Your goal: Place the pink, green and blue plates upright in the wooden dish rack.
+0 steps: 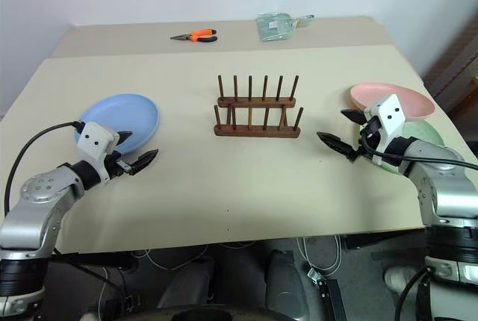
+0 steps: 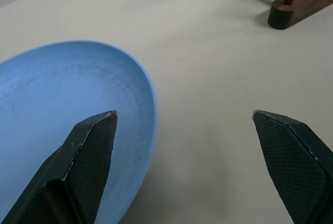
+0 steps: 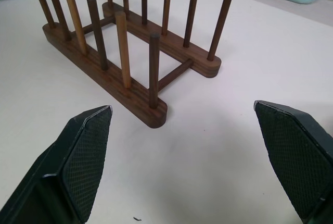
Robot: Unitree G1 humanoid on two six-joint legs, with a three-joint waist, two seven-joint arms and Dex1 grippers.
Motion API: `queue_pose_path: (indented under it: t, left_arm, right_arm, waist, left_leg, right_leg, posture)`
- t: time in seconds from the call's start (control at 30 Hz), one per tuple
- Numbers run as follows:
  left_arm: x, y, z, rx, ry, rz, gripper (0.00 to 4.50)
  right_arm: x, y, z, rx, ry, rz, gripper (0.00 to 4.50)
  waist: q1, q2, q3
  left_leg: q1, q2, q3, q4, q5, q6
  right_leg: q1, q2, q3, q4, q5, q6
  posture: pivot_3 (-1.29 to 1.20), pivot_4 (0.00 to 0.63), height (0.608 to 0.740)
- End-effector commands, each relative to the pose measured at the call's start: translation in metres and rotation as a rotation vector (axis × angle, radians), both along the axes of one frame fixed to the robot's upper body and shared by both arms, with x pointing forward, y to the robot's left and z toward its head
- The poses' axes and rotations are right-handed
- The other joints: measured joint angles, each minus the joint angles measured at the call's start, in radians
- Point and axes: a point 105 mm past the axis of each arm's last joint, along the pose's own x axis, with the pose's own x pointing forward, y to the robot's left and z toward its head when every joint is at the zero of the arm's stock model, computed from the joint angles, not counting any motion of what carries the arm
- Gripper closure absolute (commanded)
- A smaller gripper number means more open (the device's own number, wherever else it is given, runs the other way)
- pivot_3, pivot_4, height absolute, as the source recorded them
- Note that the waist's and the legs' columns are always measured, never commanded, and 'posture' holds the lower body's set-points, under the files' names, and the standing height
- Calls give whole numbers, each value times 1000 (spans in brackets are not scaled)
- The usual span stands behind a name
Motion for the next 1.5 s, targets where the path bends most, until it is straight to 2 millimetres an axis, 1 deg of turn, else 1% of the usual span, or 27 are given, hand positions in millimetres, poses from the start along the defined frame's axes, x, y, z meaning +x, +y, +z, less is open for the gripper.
queue_pose_path:
  t: [0.03, 0.17, 0.27, 0.37, 0.43, 0.5, 0.6, 0.7, 0.73, 0.8, 0.87, 0.93, 0.97, 1.03, 1.17, 1.2, 1.27, 1.3, 1.37, 1.43, 1.47, 1.5]
  left_arm:
    - [2, -4, 9, 21, -32, -28, 222]
    - [6, -3, 10, 25, -35, -30, 222]
    - [7, -12, 9, 32, -36, -61, 222]
    - [9, -18, 8, 17, -27, -99, 222]
    - [10, -27, 3, 15, 1, -152, 222]
    - [12, -40, -7, 78, 43, -266, 222]
    - [26, -58, -17, 133, 91, -414, 222]
    - [45, -78, -16, 149, 106, -535, 222]
    - [48, -79, -15, 144, 109, -553, 222]
    - [65, -93, -16, 149, 129, -610, 222]
    - [77, -107, -20, 179, 151, -665, 222]
    - [85, -115, -22, 199, 158, -685, 222]
    - [88, -117, -23, 203, 159, -689, 222]
    - [94, -130, -23, 201, 159, -702, 222]
    - [97, -149, -29, 218, 161, -722, 222]
    - [97, -152, -31, 220, 160, -724, 449]
    - [98, -156, -30, 194, 157, -723, 1076]
    - [97, -158, -30, 184, 152, -729, 1493]
    - [96, -159, -29, 172, 147, -741, 2548]
    - [92, -160, -30, 154, 141, -763, 3504]
    - [90, -161, -30, 150, 136, -776, 3731]
    - [88, -161, -30, 147, 131, -788, 3728]
  right_arm:
    - [0, 5, 14, -2, -63, 2, 4]
    - [3, 13, 13, -1, -71, 7, 4]
    - [1, 24, 14, 15, -74, 40, 4]
    - [-3, 33, 6, 20, -26, 75, 4]
    - [-10, 38, -6, -1, 21, 106, 4]
    - [-15, 45, -14, -3, 32, 106, 4]
    - [-25, 62, -23, 38, 72, 133, 4]
    - [-35, 74, -24, 62, 80, 147, 4]
    - [-36, 78, -24, 73, 82, 147, 4]
    - [-41, 78, -27, 65, 77, 127, 4]
    - [-43, 77, -27, 65, 64, 99, 4]
    - [-44, 79, -26, 74, 54, 81, 4]
    - [-45, 80, -26, 78, 52, 75, 4]
    - [-47, 80, -26, 85, 52, 65, 4]
    - [-52, 77, -29, 76, 50, 29, 4]
    - [-53, 76, -29, 72, 47, 21, 0]
    - [-54, 74, -27, 65, 39, 10, 0]
    - [-54, 73, -27, 61, 37, 7, 0]
    - [-54, 70, -26, 47, 34, 3, 0]
    - [-53, 67, -24, 34, 30, -1, 0]
    - [-52, 66, -24, 30, 30, -1, 0]
    - [-52, 65, -23, 27, 29, -1, 0]
  waist:
    - [0, 0, 0]
    - [0, 0, 0]
    - [0, 0, 0]
    - [0, 0, 0]
    - [2, 0, 0]
    - [8, 0, 0]
    - [15, 0, 0]
    - [25, 0, 0]
    - [24, 0, 0]
    - [24, 0, 0]
    - [27, 0, 0]
    - [23, -1, 0]
    - [22, -1, 1]
    - [21, -2, 1]
    - [24, -2, 1]
    - [26, -2, 1]
    - [26, -2, 1]
    - [26, -2, 1]
    - [25, -2, 1]
    - [23, -2, 1]
    - [23, -2, 1]
    - [23, -2, 1]
  left_leg:
    - [0, 0, 0, 0, 0, 0]
    - [0, 0, 0, 0, 0, 0]
    - [0, 0, 0, 0, 0, 0]
    - [0, 0, 0, 0, 0, 0]
    - [0, 0, 0, 0, 0, 0]
    - [0, 0, -1, 0, 0, 0]
    - [0, -1, 0, 0, 0, 0]
    - [-1, -1, 0, 1, 0, 0]
    - [-1, -1, 0, 1, 0, 0]
    - [-1, -1, 0, 1, 0, 0]
    - [-1, -1, -1, 1, 0, 0]
    - [-2, -2, -1, 1, 0, 0]
    - [-1, -2, 0, 1, 0, 1]
    - [-1, -2, 0, 1, 0, 1]
    - [-1, -2, -1, 1, 0, 1]
    - [-1, -2, -1, 1, 0, 1]
    - [-1, -2, -1, 3, 0, 1]
    - [-1, -2, -1, 3, 0, 1]
    - [-1, -2, -1, 3, 0, 1]
    - [-1, -2, -2, 3, 0, 1]
    - [-1, -2, -2, 3, 0, 1]
    - [-1, -2, -2, 3, 0, 1]
  right_leg:
    - [0, 0, 0, 0, 0, 0]
    - [0, 0, 0, 0, 0, 0]
    - [0, 0, 0, 0, 0, 0]
    - [0, 0, 0, 0, 1, 1]
    - [0, 0, 0, 0, 1, 1]
    - [0, 0, -1, 0, 1, 1]
    - [0, 0, -1, 0, 0, 0]
    - [0, 0, -1, 0, 0, 0]
    - [0, 0, -1, 0, 0, 0]
    - [0, 0, -1, 0, 1, 3]
    - [0, 0, -2, 0, 2, 3]
    - [0, 0, -2, -1, 2, 4]
    - [0, -1, -2, -1, 2, 5]
    - [0, -1, -2, -1, 0, 7]
    - [0, -1, -3, -1, 0, 8]
    - [1, -1, -3, -1, 0, 8]
    - [2, -1, -2, -1, -1, 9]
    - [2, -1, -2, -1, -1, 9]
    - [3, -1, -3, -1, -1, 9]
    - [2, -1, -3, -1, -1, 9]
    - [2, -1, -3, 0, -1, 9]
    - [2, -1, -3, 0, -1, 9]
  posture:
    - [0, 150, 740]
    - [0, 150, 740]
    - [0, 150, 740]
    - [0, 150, 740]
    - [0, 150, 740]
    - [0, 150, 740]
    - [0, 150, 740]
    - [0, 150, 740]
    - [0, 150, 740]
    - [0, 150, 740]
    - [0, 150, 740]
    - [0, 150, 740]
    - [0, 150, 740]
    - [0, 150, 740]
    - [0, 150, 740]
    - [0, 150, 740]
    - [0, 150, 740]
    - [0, 150, 740]
    - [0, 150, 740]
    - [0, 150, 740]
    - [0, 150, 740]
    - [0, 150, 740]
